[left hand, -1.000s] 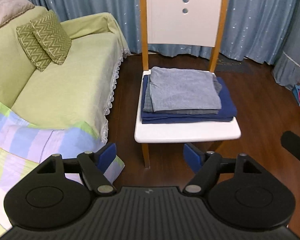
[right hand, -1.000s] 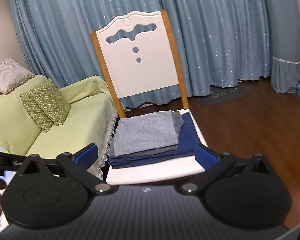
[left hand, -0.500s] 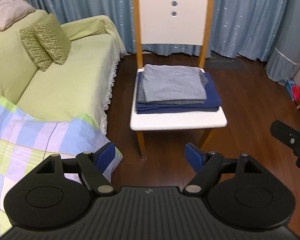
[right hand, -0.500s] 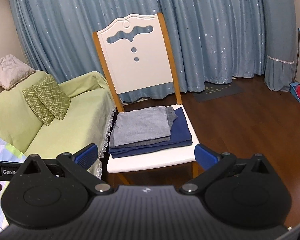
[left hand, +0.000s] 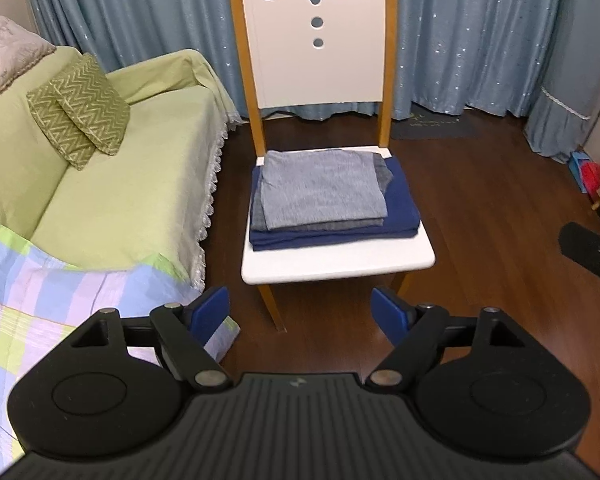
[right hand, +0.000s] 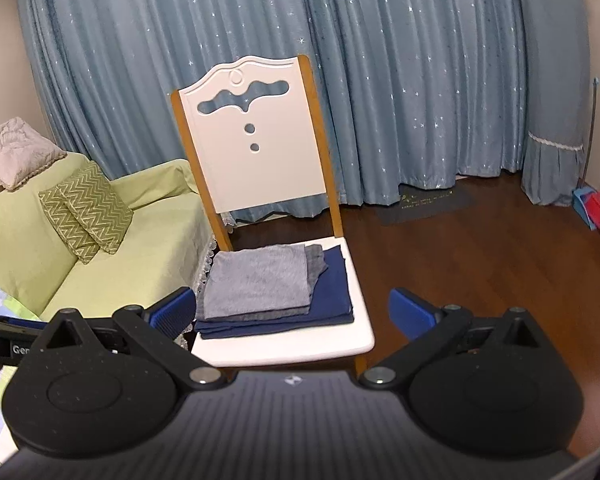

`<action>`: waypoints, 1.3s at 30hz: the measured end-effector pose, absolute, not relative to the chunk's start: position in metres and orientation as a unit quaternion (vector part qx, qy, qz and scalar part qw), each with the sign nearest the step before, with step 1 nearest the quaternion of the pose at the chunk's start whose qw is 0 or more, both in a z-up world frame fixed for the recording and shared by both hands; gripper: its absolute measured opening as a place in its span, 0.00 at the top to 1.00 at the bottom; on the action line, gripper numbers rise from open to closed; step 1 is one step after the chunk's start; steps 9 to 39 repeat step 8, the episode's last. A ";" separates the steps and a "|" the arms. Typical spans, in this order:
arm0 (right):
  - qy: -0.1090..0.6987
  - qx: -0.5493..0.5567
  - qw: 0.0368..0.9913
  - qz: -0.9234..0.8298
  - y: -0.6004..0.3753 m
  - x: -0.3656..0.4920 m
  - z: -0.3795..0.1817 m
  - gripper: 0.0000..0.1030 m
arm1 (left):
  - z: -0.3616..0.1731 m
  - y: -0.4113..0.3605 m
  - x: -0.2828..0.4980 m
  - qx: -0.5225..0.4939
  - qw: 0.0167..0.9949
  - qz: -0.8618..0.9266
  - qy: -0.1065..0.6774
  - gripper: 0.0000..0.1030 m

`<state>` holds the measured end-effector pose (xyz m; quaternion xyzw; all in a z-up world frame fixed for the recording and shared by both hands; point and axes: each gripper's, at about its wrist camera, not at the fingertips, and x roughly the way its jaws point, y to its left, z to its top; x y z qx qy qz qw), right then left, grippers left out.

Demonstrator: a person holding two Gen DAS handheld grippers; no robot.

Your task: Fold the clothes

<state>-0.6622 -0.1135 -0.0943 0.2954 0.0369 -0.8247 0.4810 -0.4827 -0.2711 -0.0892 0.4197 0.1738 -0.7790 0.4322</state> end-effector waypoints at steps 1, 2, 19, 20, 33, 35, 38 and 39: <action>0.039 0.296 0.483 -0.823 -0.117 -0.669 -0.094 0.01 | -0.089 -0.276 -0.488 0.418 0.435 -0.778 0.176 0.20; 0.042 0.296 0.487 -0.821 -0.121 -0.676 -0.094 0.01 | -0.089 -0.280 -0.493 0.414 0.435 -0.779 0.178 0.20; 0.059 0.305 0.513 -0.800 -0.152 -0.718 -0.098 0.01 | -0.090 -0.308 -0.524 0.381 0.444 -0.792 0.176 0.19; 0.059 0.305 0.513 -0.800 -0.152 -0.718 -0.098 0.01 | -0.090 -0.308 -0.524 0.381 0.444 -0.792 0.176 0.19; 0.059 0.305 0.513 -0.800 -0.152 -0.718 -0.098 0.01 | -0.090 -0.308 -0.524 0.381 0.444 -0.792 0.176 0.19; 0.059 0.305 0.513 -0.800 -0.152 -0.718 -0.098 0.01 | -0.090 -0.308 -0.524 0.381 0.444 -0.792 0.176 0.19; 0.059 0.305 0.513 -0.800 -0.152 -0.718 -0.098 0.01 | -0.090 -0.308 -0.524 0.381 0.444 -0.792 0.176 0.19; 0.059 0.305 0.513 -0.800 -0.152 -0.718 -0.098 0.01 | -0.090 -0.308 -0.524 0.381 0.444 -0.792 0.176 0.19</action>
